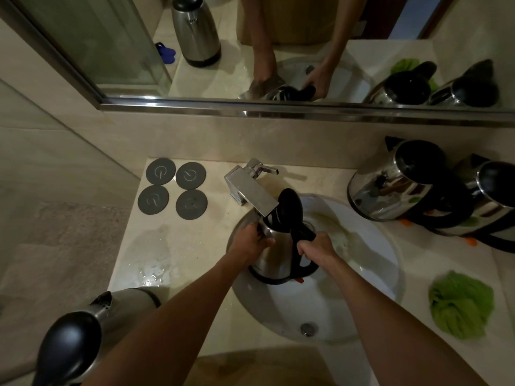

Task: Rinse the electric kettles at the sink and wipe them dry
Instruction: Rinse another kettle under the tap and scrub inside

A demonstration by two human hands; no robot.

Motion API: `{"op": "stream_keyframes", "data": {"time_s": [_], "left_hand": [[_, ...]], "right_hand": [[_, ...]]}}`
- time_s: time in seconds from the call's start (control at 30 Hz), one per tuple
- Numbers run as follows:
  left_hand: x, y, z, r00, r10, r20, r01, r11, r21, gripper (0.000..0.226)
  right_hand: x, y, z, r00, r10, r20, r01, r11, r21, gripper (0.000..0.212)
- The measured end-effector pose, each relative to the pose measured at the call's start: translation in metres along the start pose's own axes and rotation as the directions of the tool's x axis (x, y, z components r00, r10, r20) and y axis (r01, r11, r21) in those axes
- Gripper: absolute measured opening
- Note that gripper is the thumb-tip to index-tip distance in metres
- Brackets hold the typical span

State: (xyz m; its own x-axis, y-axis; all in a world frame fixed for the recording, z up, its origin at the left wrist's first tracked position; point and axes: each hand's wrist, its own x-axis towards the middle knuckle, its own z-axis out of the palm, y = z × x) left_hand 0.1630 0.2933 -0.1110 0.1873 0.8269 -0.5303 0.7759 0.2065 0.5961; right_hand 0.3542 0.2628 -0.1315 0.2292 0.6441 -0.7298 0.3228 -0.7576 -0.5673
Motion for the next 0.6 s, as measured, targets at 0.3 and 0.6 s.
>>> {"op": "stream_keyframes", "data": {"time_s": [0.3, 0.6], "left_hand": [[0.000, 0.000, 0.001, 0.999, 0.021, -0.037, -0.019, 0.999, 0.037, 0.057], [0.004, -0.002, 0.005, 0.998, -0.010, -0.066, 0.010, 1.000, -0.006, 0.056]], "right_hand": [[0.007, 0.006, 0.003, 1.000, 0.014, 0.003, -0.014, 0.998, 0.066, 0.015], [0.015, -0.002, -0.002, 0.997, 0.054, 0.046, -0.055, 0.998, 0.006, 0.024]]}}
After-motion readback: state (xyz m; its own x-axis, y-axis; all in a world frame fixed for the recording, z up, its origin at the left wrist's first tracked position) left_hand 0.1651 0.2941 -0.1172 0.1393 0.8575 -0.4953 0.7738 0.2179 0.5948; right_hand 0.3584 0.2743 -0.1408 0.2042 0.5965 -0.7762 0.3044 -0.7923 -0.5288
